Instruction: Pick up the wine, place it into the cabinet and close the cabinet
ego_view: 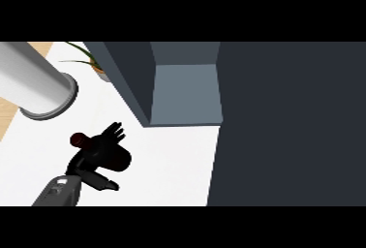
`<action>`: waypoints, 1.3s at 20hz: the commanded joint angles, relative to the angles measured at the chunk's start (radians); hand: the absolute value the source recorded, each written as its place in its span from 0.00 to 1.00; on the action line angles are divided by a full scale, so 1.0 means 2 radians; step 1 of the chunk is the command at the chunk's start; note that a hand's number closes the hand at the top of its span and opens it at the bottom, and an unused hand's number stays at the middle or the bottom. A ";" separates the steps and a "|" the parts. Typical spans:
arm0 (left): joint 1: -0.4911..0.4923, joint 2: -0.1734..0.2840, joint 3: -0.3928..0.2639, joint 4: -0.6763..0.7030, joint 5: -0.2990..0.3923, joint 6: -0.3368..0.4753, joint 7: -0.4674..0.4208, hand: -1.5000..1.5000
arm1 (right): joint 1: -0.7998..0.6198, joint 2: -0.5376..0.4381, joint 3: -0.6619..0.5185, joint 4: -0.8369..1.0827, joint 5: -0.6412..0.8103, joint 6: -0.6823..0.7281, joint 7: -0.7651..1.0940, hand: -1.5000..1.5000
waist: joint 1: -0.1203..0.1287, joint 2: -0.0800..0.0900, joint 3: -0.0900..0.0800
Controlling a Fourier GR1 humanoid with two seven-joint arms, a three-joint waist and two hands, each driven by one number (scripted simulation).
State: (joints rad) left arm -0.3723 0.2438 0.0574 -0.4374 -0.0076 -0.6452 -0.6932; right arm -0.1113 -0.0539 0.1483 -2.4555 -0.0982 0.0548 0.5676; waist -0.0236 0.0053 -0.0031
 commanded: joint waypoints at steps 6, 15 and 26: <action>-0.016 -0.010 -0.012 0.020 0.002 -0.075 -0.076 0.00 | 0.013 0.001 0.013 -0.039 -0.004 0.000 0.023 0.00 | -0.001 -0.001 0.000; -0.044 -0.033 -0.002 0.033 0.021 -0.041 -0.081 1.00 | -0.007 -0.006 -0.019 -0.035 -0.028 0.001 0.034 0.00 | 0.001 -0.001 0.000; -0.040 -0.045 -0.015 0.035 0.033 -0.086 -0.054 1.00 | 0.030 0.002 -0.017 -0.028 -0.031 0.015 0.007 0.00 | 0.004 -0.001 0.001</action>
State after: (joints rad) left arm -0.4662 0.1550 0.0425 -0.3643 0.0579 -0.6452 -0.7036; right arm -0.0758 -0.0496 0.1390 -2.4589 -0.1005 0.0812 0.5773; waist -0.0202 0.0035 -0.0016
